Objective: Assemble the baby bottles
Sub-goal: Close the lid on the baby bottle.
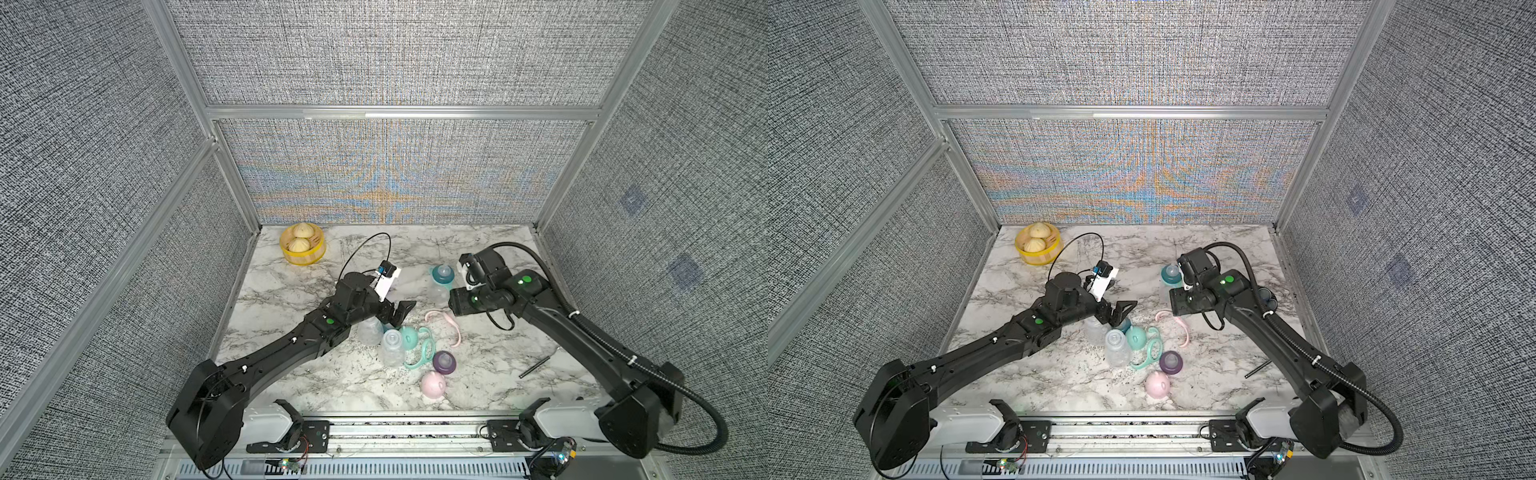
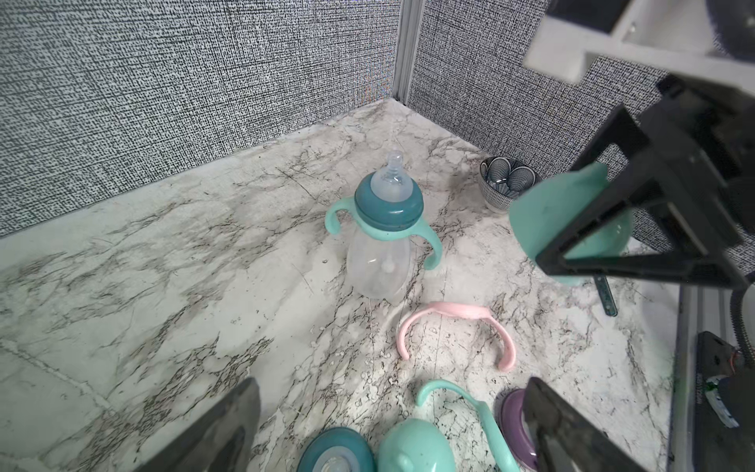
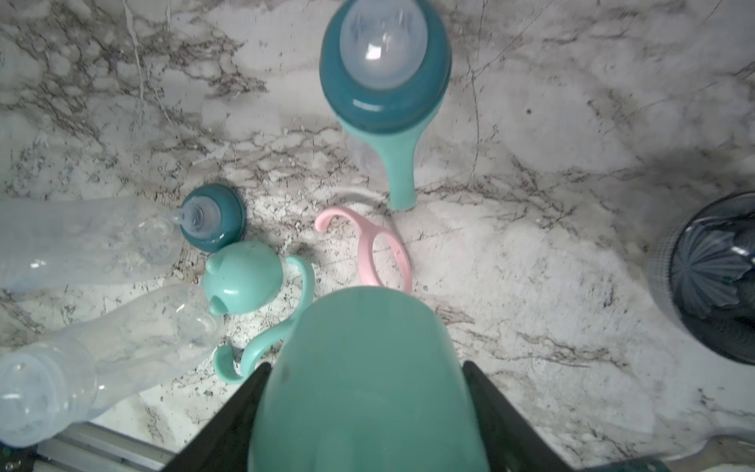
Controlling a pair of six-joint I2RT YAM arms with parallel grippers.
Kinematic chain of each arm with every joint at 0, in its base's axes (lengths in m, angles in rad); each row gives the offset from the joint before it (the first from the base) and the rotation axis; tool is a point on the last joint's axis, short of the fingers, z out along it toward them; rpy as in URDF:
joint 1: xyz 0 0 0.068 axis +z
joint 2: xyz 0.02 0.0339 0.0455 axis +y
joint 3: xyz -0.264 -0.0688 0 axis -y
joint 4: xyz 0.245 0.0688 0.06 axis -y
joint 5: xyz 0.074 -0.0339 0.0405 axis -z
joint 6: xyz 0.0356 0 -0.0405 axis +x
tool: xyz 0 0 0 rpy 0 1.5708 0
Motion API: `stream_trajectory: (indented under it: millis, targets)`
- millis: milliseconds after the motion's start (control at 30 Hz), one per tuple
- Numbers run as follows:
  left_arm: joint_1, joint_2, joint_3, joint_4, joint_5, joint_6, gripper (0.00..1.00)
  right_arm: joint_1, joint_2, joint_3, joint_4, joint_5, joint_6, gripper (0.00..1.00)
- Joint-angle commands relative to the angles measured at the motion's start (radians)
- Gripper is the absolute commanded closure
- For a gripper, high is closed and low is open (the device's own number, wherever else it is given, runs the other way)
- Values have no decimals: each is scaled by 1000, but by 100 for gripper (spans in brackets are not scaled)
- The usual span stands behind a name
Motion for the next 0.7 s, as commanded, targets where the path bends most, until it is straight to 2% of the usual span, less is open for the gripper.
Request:
stream_trajectory:
  millis: [0,433,667]
  targets:
    - [3,-9,1,-7,-2,11,0,-17,60,83,0,-24,-57,30]
    - [7,-29,-9,-33,-8,21,0,-77,375,475,-141,-37,-161,30]
    - [10,-37,-14,-35,-4,28,0,-101,491,600,-224,-44,-192,30]
